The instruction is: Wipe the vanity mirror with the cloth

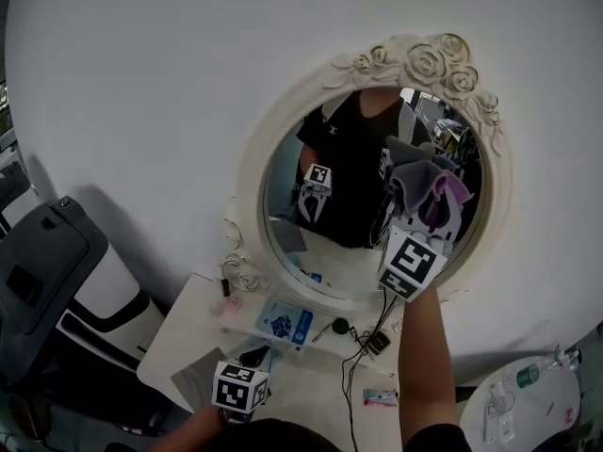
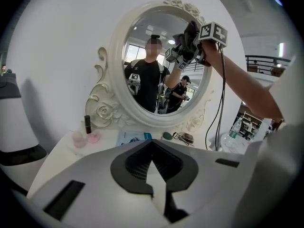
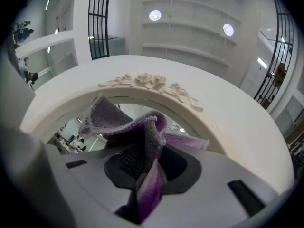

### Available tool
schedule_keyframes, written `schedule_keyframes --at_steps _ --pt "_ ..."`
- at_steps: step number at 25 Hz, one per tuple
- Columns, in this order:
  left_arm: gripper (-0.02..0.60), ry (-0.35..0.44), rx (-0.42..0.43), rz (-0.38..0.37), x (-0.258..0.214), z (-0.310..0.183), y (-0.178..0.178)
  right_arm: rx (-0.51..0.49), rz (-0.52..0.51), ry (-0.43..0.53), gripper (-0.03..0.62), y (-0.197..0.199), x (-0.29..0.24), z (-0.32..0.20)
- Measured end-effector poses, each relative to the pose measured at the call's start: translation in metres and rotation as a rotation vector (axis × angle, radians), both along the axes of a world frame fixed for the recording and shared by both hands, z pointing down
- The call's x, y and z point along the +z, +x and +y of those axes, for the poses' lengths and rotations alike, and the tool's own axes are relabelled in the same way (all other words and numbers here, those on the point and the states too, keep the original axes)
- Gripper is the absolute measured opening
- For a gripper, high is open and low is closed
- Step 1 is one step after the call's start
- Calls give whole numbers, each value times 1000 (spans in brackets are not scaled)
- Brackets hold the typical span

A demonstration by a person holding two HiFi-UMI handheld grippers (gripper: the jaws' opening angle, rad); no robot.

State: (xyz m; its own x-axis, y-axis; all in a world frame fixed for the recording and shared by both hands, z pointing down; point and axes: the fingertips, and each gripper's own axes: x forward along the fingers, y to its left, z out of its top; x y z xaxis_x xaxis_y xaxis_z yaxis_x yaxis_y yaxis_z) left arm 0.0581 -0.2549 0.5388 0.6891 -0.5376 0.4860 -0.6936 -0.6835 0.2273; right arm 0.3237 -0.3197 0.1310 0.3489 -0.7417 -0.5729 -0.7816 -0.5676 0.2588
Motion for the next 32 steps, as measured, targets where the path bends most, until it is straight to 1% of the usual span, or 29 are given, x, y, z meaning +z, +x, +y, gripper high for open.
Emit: schedule_keyframes --at_steps 3,5,9,12,15,17,20,22,25,28,32 --pt "0 11 31 -5 0 6 15 88 -65 17 67 48 12 27" --pt "-1 13 35 -5 0 7 19 137 -109 11 61 73 25 40" --pt "0 25 -6 13 -2 4 18 196 -213 -31 55 112 55 58" --pt "-1 9 -37 17 2 7 9 179 -300 -56 51 118 83 74" --pt "0 -6 -58 14 5 7 1 157 -353 -34 52 115 104 93" --pt "-1 -5 -65 10 4 5 -4 157 -387 -48 52 119 120 93" --pt "0 -2 -84 6 4 3 -15 142 -423 -96 52 126 139 78" --pt "0 -7 -99 6 5 1 -23 122 -417 -109 52 124 141 65" --pt "0 -17 -124 3 8 -1 -39 114 -363 -96 48 107 129 50" --pt "0 -24 -157 2 11 -6 -55 93 -270 -78 48 75 110 33" --pt "0 -26 -188 8 11 -10 -71 27 -195 -51 48 26 89 8"
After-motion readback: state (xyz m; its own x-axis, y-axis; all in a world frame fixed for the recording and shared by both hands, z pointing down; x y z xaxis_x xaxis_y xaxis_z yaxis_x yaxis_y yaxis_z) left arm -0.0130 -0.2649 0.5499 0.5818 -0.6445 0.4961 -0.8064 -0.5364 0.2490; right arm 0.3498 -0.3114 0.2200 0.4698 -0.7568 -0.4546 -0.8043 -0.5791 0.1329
